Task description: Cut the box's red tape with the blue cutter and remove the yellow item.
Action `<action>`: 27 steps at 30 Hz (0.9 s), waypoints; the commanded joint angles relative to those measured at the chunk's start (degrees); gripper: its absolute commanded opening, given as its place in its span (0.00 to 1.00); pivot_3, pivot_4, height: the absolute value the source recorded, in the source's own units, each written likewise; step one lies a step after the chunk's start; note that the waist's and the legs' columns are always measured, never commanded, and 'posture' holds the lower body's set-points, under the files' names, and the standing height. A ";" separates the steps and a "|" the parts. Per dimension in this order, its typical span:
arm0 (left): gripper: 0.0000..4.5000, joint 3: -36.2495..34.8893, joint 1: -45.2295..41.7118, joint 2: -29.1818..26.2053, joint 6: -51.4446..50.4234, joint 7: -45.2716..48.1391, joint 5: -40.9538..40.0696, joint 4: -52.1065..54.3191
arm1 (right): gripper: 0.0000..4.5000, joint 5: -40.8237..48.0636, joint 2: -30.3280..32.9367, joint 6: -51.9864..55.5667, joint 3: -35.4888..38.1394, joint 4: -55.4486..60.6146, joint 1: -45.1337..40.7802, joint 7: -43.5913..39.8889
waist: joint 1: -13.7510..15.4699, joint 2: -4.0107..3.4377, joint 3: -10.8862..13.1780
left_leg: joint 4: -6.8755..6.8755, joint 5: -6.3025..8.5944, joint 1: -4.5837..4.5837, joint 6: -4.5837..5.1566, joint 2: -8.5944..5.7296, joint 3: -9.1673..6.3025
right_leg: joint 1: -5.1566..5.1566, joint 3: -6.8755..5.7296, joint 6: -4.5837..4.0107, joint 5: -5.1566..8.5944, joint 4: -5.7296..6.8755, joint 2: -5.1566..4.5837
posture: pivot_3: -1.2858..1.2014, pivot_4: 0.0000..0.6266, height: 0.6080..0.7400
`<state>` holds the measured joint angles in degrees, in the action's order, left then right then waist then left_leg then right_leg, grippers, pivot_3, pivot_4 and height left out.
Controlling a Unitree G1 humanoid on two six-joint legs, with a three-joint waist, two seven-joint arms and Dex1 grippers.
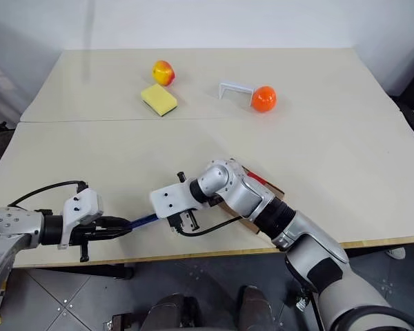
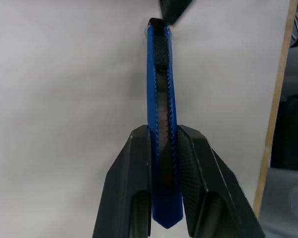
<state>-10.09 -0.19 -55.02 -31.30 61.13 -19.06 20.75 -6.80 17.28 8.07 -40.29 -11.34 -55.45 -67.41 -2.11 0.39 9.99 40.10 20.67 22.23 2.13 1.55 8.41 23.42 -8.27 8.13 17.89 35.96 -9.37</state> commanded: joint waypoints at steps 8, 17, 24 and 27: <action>0.10 2.52 -1.42 -0.88 1.24 0.70 -0.11 0.93 | 0.00 -1.78 -0.57 -1.29 1.33 -0.66 0.18 -0.71 | -0.08 0.00 0.00 | -0.01 0.01 0.00 -0.02 0.00 0.01 | 0.01 0.00 0.00 0.00 0.00 0.02 | 0.52 0.24 1.00; 0.10 4.56 -2.09 -0.61 4.65 1.11 1.42 -0.47 | 0.00 -0.18 -0.77 0.12 3.07 3.09 1.35 -3.84 | -0.05 0.00 0.00 | 0.00 0.01 -0.01 -0.02 0.00 0.02 | 0.01 0.00 0.00 0.00 0.00 0.02 | 0.52 0.24 1.00; 0.10 5.70 -2.39 -0.71 7.60 2.08 1.94 -1.44 | 0.00 2.98 0.62 5.76 4.73 10.98 3.28 -7.13 | 0.05 0.00 0.00 | 0.00 0.01 0.00 -0.02 0.00 0.01 | 0.01 0.00 0.00 0.00 0.00 0.02 | 0.52 0.24 1.00; 0.10 6.00 -2.44 -0.89 7.98 2.22 2.03 -1.81 | 0.00 3.24 1.50 6.86 4.17 12.68 4.25 -8.02 | 0.14 0.00 0.00 | 0.00 0.01 -0.01 -0.02 -0.01 0.01 | 0.00 0.00 0.00 0.00 0.01 0.02 | 0.52 0.24 1.00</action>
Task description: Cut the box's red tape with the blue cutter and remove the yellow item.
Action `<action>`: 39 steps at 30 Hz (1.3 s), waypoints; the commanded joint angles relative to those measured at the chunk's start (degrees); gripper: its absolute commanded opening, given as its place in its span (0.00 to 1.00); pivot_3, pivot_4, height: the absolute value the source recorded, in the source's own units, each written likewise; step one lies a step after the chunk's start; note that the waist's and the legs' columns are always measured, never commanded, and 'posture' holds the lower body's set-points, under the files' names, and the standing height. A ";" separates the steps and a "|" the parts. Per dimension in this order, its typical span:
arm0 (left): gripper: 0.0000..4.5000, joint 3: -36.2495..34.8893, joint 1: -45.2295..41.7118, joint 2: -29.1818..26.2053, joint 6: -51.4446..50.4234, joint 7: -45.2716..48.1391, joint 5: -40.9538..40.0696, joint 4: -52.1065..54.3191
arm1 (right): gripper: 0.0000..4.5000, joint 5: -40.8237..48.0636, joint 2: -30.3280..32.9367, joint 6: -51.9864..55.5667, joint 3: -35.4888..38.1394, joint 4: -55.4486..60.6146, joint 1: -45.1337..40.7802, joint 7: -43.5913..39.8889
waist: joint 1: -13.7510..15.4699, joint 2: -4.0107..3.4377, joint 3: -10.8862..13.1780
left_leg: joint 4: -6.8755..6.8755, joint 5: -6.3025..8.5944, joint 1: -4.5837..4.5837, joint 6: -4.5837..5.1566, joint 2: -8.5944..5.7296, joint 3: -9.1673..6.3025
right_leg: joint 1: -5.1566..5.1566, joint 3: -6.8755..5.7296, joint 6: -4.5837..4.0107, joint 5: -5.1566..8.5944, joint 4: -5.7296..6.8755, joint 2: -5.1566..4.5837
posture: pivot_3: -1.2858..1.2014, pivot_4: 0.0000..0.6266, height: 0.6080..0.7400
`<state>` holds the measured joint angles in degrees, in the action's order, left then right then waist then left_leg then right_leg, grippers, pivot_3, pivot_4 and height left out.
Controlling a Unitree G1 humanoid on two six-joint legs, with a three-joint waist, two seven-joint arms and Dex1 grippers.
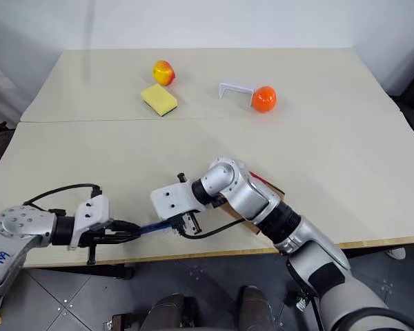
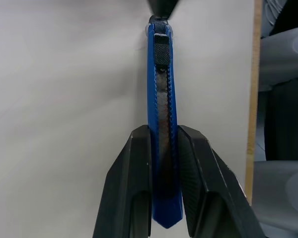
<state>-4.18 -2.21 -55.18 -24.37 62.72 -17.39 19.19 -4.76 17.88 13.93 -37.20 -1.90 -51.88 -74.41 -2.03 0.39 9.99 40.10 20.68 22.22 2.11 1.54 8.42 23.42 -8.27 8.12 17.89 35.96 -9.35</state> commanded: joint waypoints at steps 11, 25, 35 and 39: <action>0.10 0.17 0.20 -1.05 1.33 1.08 0.13 0.13 | 0.00 -3.61 0.49 -3.59 -1.75 -3.13 1.85 1.55 | 0.03 0.00 0.00 | 0.00 0.00 -0.03 0.00 0.00 0.04 | -0.01 0.00 0.00 0.00 0.00 0.00 | 0.52 0.24 1.00; 0.10 -0.24 1.30 -1.30 0.88 0.77 -0.16 1.60 | 0.00 -5.04 -6.21 -5.56 -3.53 -7.91 1.81 2.94 | -0.15 0.00 -0.01 | -0.01 0.01 -0.06 -0.03 0.03 0.03 | -0.01 0.00 -0.01 0.01 0.03 0.04 | 0.52 0.24 1.00; 0.10 -0.45 2.09 -1.38 1.26 0.64 -0.18 1.76 | 0.00 -5.36 -10.72 -5.93 -3.40 -10.56 0.63 3.35 | -1.03 -0.01 -0.01 | -0.03 0.00 -0.08 -0.08 0.07 0.01 | -0.02 0.00 -0.05 0.03 0.05 0.09 | 0.52 0.24 1.00; 0.10 -0.50 2.08 -1.19 1.47 0.59 -0.12 1.36 | 0.00 -5.21 -11.21 -5.98 -3.26 -10.85 0.53 3.02 | -1.08 -0.01 -0.01 | -0.03 0.00 -0.08 -0.09 0.07 0.01 | -0.02 0.00 -0.05 0.03 0.05 0.09 | 0.52 0.24 1.00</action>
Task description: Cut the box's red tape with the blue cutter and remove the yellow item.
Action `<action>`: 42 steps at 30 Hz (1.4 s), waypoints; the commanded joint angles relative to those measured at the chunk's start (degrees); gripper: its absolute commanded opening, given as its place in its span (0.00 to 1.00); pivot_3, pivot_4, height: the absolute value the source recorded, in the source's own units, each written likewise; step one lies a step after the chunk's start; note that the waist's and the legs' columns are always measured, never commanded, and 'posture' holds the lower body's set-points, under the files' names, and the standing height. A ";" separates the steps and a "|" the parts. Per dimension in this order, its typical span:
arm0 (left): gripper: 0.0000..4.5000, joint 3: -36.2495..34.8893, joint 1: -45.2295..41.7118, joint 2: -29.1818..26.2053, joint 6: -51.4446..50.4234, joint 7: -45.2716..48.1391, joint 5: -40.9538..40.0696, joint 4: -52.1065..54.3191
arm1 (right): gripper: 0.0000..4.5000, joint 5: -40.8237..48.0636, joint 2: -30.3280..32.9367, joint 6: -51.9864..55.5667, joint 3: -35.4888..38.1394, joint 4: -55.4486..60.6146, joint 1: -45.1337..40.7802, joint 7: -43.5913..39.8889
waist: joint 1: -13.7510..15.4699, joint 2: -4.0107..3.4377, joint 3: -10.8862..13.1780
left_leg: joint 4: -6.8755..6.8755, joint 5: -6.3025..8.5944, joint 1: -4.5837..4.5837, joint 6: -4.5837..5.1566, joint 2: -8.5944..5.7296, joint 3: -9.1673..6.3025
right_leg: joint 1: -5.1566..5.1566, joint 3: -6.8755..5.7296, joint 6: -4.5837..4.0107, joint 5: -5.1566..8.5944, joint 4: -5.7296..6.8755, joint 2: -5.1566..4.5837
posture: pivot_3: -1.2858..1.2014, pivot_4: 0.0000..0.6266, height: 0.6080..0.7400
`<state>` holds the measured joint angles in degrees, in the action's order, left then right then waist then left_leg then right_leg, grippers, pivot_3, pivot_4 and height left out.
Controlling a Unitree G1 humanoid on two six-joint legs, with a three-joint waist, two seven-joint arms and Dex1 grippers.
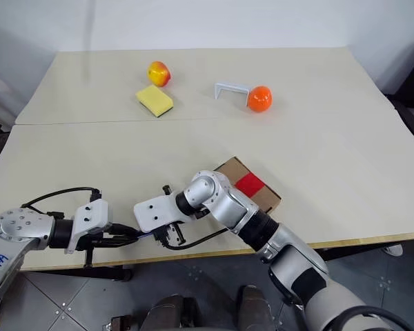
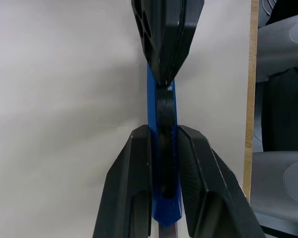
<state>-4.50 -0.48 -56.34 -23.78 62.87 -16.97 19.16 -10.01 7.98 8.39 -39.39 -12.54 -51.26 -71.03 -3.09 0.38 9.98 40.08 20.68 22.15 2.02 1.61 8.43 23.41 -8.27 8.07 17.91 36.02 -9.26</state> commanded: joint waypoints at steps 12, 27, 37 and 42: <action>0.10 -2.63 -1.30 2.12 0.04 -1.47 -2.57 -0.09 | 0.00 8.69 3.73 10.39 9.36 12.01 -3.83 -4.69 | 0.16 -0.03 0.02 | 0.04 0.00 0.07 0.00 0.00 -0.03 | 0.02 0.02 0.00 0.00 -0.02 0.00 | 0.52 0.24 1.00; 0.10 -8.52 -8.35 16.85 17.06 -9.09 -4.50 -5.96 | 0.08 25.40 16.84 52.67 25.50 13.92 -15.84 0.28 | 0.04 0.00 0.00 | 0.03 0.00 0.05 0.00 0.00 -0.06 | 0.01 0.01 0.00 -0.01 0.04 -0.02 | 0.52 0.24 1.00; 0.10 -3.00 -14.69 26.05 35.36 -13.51 3.07 -16.87 | 0.81 32.61 18.30 77.23 24.56 2.20 -28.50 5.67 | -0.03 0.09 -0.05 | 0.04 0.00 0.07 0.01 -0.05 -0.06 | 0.01 -0.06 0.00 -0.01 0.09 -0.06 | 0.52 0.24 1.00; 0.10 -1.79 -17.06 28.62 40.29 -16.07 4.68 -20.36 | 0.99 33.51 13.99 83.52 24.57 -9.20 -34.00 10.67 | -0.15 0.09 -0.05 | 0.02 0.00 0.08 0.01 -0.04 -0.05 | 0.04 -0.13 0.00 -0.01 0.08 -0.08 | 0.52 0.24 1.00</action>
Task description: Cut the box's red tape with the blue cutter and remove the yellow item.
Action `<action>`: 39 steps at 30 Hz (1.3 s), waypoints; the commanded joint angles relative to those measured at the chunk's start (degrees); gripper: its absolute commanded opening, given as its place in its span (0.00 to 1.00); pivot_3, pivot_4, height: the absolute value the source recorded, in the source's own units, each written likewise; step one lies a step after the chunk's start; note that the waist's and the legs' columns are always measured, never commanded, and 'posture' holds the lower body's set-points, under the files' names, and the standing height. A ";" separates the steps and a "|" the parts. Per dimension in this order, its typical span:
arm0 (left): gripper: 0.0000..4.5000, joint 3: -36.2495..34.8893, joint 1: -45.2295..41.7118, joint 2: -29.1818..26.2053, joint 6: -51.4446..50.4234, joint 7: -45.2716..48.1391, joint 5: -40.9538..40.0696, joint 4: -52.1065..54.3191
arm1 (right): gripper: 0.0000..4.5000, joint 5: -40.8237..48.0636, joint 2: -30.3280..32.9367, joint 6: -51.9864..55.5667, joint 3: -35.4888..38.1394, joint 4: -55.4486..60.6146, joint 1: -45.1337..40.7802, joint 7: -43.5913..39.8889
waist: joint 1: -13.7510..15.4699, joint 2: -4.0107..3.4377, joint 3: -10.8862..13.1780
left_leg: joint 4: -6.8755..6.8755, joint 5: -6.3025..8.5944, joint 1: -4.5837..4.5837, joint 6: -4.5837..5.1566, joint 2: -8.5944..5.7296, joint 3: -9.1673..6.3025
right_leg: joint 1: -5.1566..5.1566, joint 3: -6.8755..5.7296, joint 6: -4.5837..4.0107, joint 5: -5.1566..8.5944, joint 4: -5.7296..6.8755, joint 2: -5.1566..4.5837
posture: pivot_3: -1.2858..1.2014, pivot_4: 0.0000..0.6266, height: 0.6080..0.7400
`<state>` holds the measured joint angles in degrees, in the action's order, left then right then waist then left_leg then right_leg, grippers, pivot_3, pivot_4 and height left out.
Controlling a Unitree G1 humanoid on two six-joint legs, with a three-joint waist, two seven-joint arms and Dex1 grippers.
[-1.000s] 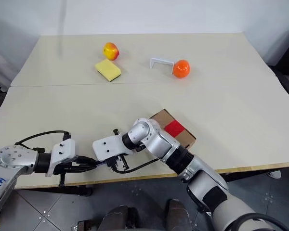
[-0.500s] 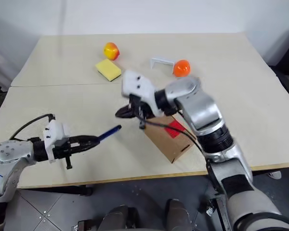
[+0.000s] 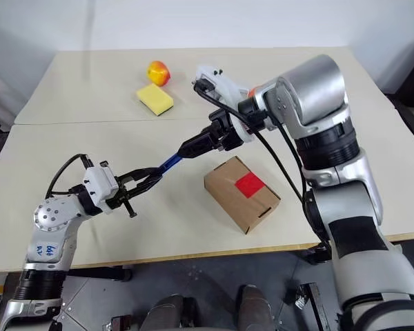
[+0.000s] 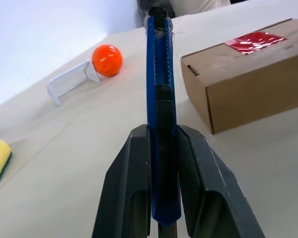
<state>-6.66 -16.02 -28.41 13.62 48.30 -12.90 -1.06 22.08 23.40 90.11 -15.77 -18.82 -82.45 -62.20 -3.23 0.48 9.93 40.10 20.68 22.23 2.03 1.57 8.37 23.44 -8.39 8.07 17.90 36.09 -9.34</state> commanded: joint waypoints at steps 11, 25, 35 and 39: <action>0.10 2.71 -2.83 2.13 5.55 -3.12 0.80 -0.91 | 0.99 2.37 -7.50 -0.58 1.10 -13.66 -5.15 7.42 | -0.03 0.00 0.00 | 0.00 0.00 0.09 0.00 -0.03 -0.06 | -0.01 -0.18 0.01 0.00 0.00 -0.05 | 0.52 0.24 1.00; 0.10 3.21 -1.62 1.93 4.22 -3.75 -0.05 1.31 | 0.40 2.44 -5.79 -5.15 -2.51 -14.98 -4.02 5.78 | -0.14 0.00 0.00 | -0.01 0.00 0.10 0.00 0.00 -0.16 | -0.01 -0.26 0.01 0.00 -0.01 -0.06 | 0.52 0.24 1.00; 0.10 2.92 -1.79 1.89 2.37 -4.32 -0.55 1.73 | 0.04 4.16 -4.12 -4.72 -3.67 -11.83 -3.27 4.70 | -0.12 0.00 0.00 | -0.01 0.00 0.10 0.00 0.00 -0.19 | -0.02 -0.30 0.01 0.00 -0.01 -0.07 | 0.52 0.24 1.00; 0.10 3.07 -2.16 2.14 0.65 -4.49 -1.11 1.94 | 0.04 5.86 -2.55 -3.93 -5.13 -7.52 -2.04 3.20 | 0.03 0.00 0.00 | -0.01 0.00 0.11 0.00 0.00 -0.21 | -0.02 -0.32 0.01 0.00 -0.01 -0.07 | 0.52 0.24 1.00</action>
<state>-2.75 -17.64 -26.31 14.91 44.61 -12.48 -0.72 27.09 19.30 85.38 -20.09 -29.27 -84.69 -58.19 -3.20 0.48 9.93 40.09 20.68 22.34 2.03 1.56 8.13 23.41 -8.72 8.08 17.90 36.08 -9.43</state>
